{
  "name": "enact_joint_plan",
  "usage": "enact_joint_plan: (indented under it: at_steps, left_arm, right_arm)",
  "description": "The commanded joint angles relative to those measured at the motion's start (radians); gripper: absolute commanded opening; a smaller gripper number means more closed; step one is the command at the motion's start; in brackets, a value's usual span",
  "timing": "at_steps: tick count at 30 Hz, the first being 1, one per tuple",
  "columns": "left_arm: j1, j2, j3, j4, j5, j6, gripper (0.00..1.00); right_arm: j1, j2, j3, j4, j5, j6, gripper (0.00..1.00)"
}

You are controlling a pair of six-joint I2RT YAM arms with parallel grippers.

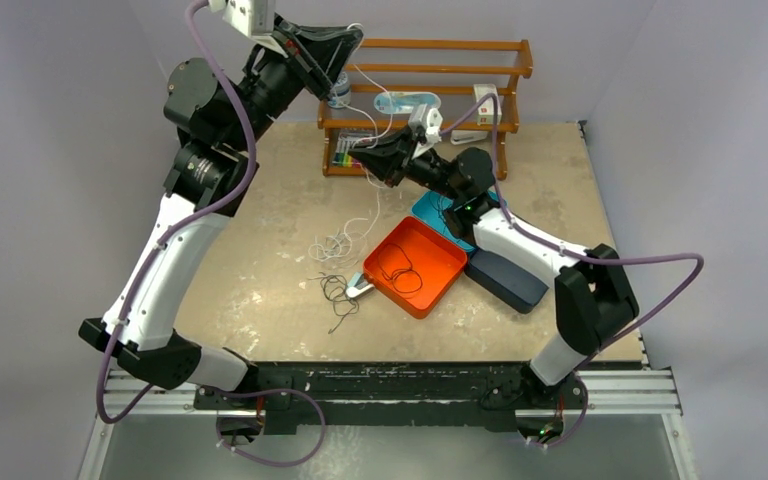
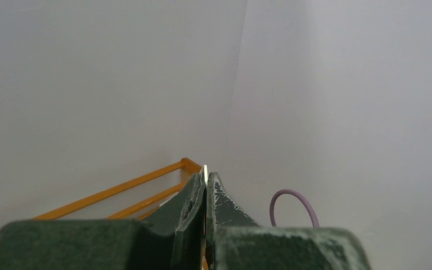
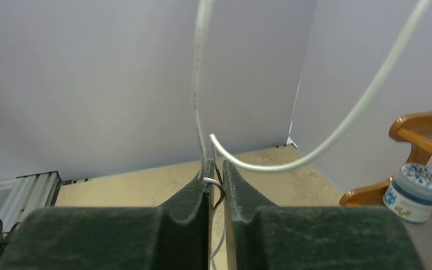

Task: Untangle the cables

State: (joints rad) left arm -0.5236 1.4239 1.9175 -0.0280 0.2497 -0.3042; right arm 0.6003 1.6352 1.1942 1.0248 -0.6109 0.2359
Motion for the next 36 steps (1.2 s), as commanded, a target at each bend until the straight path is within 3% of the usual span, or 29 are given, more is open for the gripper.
enact_joint_plan:
  at_steps: [1, 3, 12, 17, 24, 30, 36]
  left_arm:
    - [0.005, -0.022, -0.009, 0.04, -0.039, 0.004, 0.0]
    - [0.005, -0.016, -0.018, 0.043, -0.055, 0.002, 0.0]
    - [0.005, 0.082, -0.03, 0.074, -0.063, -0.054, 0.0]
    - [-0.01, 0.189, -0.018, 0.089, -0.014, -0.101, 0.0]
    - [-0.153, 0.389, 0.049, 0.048, 0.012, -0.08, 0.0]
    - [-0.222, 0.516, 0.01, 0.098, 0.045, -0.143, 0.0]
    - [-0.298, 0.621, -0.057, 0.154, 0.067, -0.18, 0.0]
  right_arm:
    - [0.0, -0.097, -0.048, 0.004, 0.072, -0.022, 0.06]
    - [-0.002, -0.136, -0.075, -0.029, 0.13, -0.027, 0.0]
    - [-0.092, -0.392, -0.18, -0.306, 0.374, 0.021, 0.0]
    - [-0.206, -0.554, -0.252, -0.457, 0.459, 0.065, 0.0]
    - [-0.356, -0.709, -0.287, -0.681, 0.584, 0.092, 0.0]
    - [-0.476, -0.819, -0.352, -0.842, 0.692, 0.127, 0.0]
    - [-0.574, -0.849, -0.469, -0.873, 0.697, 0.156, 0.0]
